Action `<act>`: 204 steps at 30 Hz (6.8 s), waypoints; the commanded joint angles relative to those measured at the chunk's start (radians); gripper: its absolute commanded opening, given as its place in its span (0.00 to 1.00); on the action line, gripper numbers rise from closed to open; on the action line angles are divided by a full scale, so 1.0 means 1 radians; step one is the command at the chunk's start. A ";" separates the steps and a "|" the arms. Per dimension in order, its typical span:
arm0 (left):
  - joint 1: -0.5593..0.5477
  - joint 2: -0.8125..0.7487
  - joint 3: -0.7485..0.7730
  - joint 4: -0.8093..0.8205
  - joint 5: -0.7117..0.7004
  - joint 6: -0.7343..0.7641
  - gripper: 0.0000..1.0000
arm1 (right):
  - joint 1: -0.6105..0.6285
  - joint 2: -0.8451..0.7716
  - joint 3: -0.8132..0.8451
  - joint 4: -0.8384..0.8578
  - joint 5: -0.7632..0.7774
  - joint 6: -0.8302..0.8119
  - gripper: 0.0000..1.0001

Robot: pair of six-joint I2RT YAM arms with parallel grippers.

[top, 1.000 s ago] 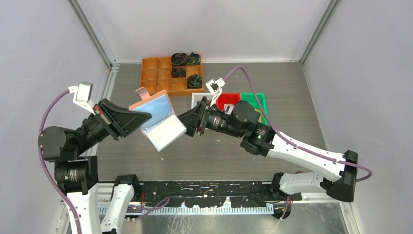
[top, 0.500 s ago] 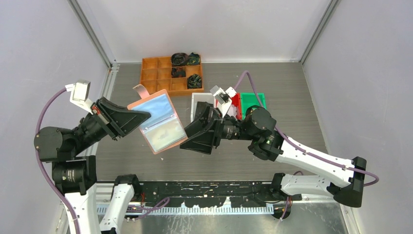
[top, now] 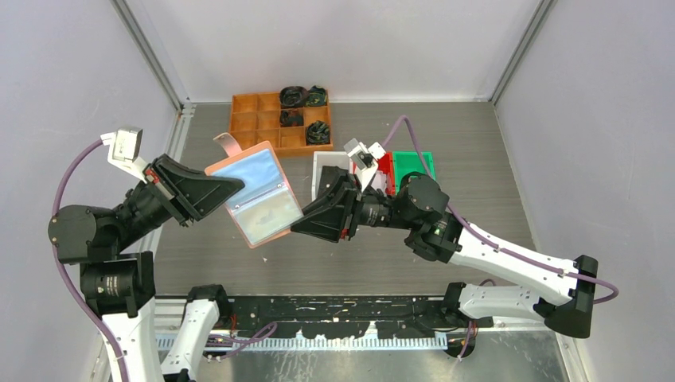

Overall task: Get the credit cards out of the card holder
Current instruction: Open the card holder at the center of the board.

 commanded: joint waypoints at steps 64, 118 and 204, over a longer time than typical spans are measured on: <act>0.000 -0.026 0.000 -0.055 0.159 0.263 0.78 | 0.073 0.046 0.107 0.120 0.294 -0.021 0.01; -0.009 -0.108 0.111 -0.483 0.411 1.009 0.71 | 0.070 0.026 0.336 -0.323 0.180 -0.060 0.01; 0.012 -0.057 0.011 0.043 -0.100 -0.042 0.00 | -0.005 0.058 0.082 0.074 0.108 -0.008 0.63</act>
